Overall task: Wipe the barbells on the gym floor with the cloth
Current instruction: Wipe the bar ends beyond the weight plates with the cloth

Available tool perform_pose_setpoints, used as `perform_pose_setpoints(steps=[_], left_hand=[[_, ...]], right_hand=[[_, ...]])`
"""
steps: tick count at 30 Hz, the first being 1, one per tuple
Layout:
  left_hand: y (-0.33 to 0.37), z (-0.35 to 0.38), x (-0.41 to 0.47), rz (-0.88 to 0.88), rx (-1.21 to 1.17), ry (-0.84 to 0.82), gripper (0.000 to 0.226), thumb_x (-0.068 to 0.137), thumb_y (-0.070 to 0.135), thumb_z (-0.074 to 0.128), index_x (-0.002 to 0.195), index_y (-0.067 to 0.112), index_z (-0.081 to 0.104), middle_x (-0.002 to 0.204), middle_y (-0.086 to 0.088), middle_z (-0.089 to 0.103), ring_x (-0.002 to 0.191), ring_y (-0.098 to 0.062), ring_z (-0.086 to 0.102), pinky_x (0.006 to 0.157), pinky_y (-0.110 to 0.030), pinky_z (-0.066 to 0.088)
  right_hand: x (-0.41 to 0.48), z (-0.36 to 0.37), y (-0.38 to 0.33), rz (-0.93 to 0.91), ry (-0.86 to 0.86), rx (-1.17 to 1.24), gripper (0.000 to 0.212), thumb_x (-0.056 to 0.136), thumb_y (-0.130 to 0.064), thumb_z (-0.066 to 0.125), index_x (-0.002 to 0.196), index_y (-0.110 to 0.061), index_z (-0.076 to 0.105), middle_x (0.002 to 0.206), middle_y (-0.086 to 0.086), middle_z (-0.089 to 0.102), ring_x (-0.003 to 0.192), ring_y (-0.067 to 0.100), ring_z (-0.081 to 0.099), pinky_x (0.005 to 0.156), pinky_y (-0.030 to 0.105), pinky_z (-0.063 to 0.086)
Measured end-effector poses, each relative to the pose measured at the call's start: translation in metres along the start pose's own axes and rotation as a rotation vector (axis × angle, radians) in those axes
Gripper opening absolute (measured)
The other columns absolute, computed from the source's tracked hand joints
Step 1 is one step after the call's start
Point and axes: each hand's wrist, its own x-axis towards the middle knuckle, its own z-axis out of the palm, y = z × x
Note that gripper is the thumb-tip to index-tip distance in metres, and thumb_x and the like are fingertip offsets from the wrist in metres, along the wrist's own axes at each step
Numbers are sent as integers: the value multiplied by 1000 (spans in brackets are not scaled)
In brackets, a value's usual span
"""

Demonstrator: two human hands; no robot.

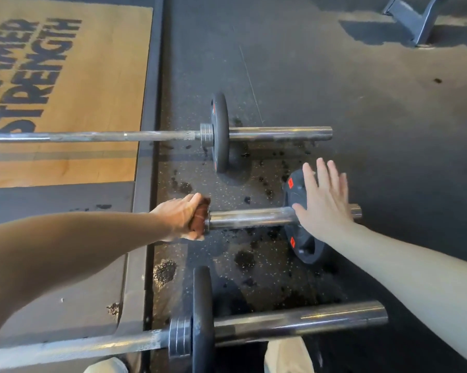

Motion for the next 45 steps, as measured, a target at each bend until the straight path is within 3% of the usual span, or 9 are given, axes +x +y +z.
perform_pose_setpoints(steps=[6, 11, 19, 23, 26, 28, 35, 41, 45], left_hand=[[1, 20, -6, 6, -99, 135, 83, 70, 63, 82, 129, 24, 38, 119, -2, 61, 107, -21, 59, 101, -40, 47], [5, 20, -5, 5, -132, 164, 84, 72, 50, 86, 137, 21, 40, 122, -2, 60, 110, -22, 59, 98, -34, 45], [5, 18, -11, -111, -633, 48, 64, 68, 57, 74, 121, 31, 48, 108, -7, 65, 95, -30, 68, 88, -56, 56], [6, 8, -24, -50, -623, -75, 108, 63, 74, 81, 149, 40, 27, 144, 6, 43, 128, -19, 48, 112, -40, 43], [-9, 3, -30, 35, -622, -138, 80, 96, 59, 56, 161, 32, 17, 156, 12, 26, 134, -10, 38, 107, -13, 38], [-20, 1, -33, 95, -531, -124, 74, 101, 43, 57, 162, 35, 15, 161, 14, 19, 141, -9, 31, 111, -14, 36], [-17, 7, -23, 163, -197, 69, 93, 85, 80, 47, 159, 27, 28, 160, 2, 36, 146, -19, 32, 123, -47, 28], [15, 37, -17, 318, 338, 338, 81, 94, 57, 62, 157, 16, 34, 156, -12, 44, 140, -32, 41, 121, -47, 33], [16, 24, -14, 168, 359, 175, 91, 93, 70, 47, 161, 19, 16, 155, -9, 40, 135, -28, 42, 119, -44, 34]], right_hand=[[2, 46, -39, -429, -147, -28, 96, 93, -42, 68, 164, -22, 7, 169, 7, 17, 157, 26, 7, 127, 48, -5], [-5, 37, -39, -447, 5, 318, 72, 95, -32, 66, 158, -22, 33, 158, -2, 39, 148, 19, 27, 124, 39, 14], [7, 85, -60, -253, -225, 9, 79, 78, -62, 77, 137, -21, 43, 131, 2, 57, 121, 25, 52, 107, 42, 38], [13, 89, -67, -257, -148, -94, 57, 85, -52, 75, 127, -24, 49, 121, 2, 63, 113, 24, 57, 94, 39, 43], [20, 87, -66, -276, -185, -94, 43, 85, -44, 74, 118, -26, 52, 111, -2, 65, 106, 22, 61, 90, 38, 44], [27, 86, -64, -300, -222, -84, 35, 85, -43, 71, 110, -28, 52, 105, -4, 66, 99, 22, 63, 86, 38, 47], [64, 64, -62, -367, -742, 42, 32, 74, -38, 77, 95, -28, 55, 89, -6, 59, 80, 17, 61, 60, 30, 42], [65, 67, -62, -364, -737, 57, 39, 71, -40, 78, 103, -25, 61, 92, -3, 63, 81, 18, 64, 74, 37, 58], [58, 68, -63, -335, -652, 22, 37, 75, -43, 74, 105, -28, 59, 92, -7, 62, 86, 19, 62, 78, 38, 55]])
